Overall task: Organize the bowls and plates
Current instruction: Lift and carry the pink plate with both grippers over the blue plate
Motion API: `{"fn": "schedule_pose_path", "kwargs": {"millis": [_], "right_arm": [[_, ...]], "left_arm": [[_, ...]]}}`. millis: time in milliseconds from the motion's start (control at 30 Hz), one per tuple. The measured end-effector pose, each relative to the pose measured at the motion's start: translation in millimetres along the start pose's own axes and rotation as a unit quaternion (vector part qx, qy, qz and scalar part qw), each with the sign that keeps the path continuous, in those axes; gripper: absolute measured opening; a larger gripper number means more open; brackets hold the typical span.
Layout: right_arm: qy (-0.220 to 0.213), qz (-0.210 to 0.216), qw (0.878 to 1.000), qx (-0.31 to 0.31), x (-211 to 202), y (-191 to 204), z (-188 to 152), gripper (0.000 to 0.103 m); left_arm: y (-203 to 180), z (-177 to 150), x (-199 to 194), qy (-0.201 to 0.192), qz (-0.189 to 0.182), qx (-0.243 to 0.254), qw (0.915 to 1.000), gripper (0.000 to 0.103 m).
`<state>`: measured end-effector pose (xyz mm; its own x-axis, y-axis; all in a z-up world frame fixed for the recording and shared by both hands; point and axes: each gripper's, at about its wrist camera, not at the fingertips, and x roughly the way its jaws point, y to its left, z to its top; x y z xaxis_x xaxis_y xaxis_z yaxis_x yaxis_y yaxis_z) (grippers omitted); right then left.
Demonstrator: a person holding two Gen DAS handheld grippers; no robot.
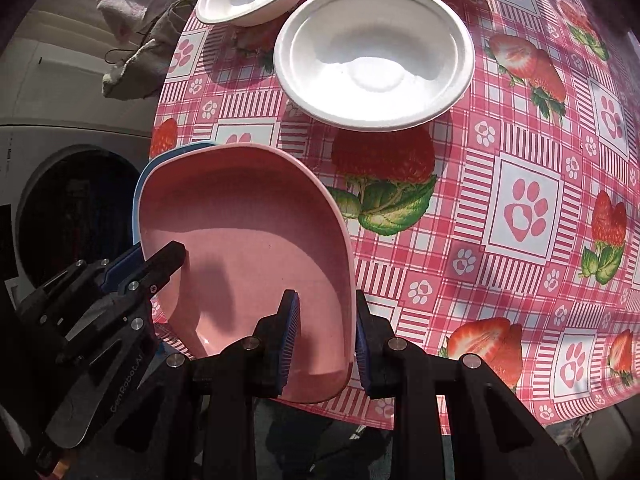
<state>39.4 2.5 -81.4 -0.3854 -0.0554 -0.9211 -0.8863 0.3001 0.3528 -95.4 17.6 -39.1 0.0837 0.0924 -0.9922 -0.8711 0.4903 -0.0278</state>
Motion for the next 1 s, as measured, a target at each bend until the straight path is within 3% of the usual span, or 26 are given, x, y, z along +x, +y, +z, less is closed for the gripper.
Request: {"fn": "schedule_pose_path", "kwargs": {"millis": [533,1000], "right_arm": [[0.01,-0.001,0.997,-0.073,9,64,9,0.029],[0.028,0.017,0.998,-0.061,26,73,18,0.029]], "left_arm": [[56,-13,0,0.002,0.033,-0.074,0.9967,0.018],[72,-9,8,0.005,0.051,-0.088,0.9948,0.018]]}}
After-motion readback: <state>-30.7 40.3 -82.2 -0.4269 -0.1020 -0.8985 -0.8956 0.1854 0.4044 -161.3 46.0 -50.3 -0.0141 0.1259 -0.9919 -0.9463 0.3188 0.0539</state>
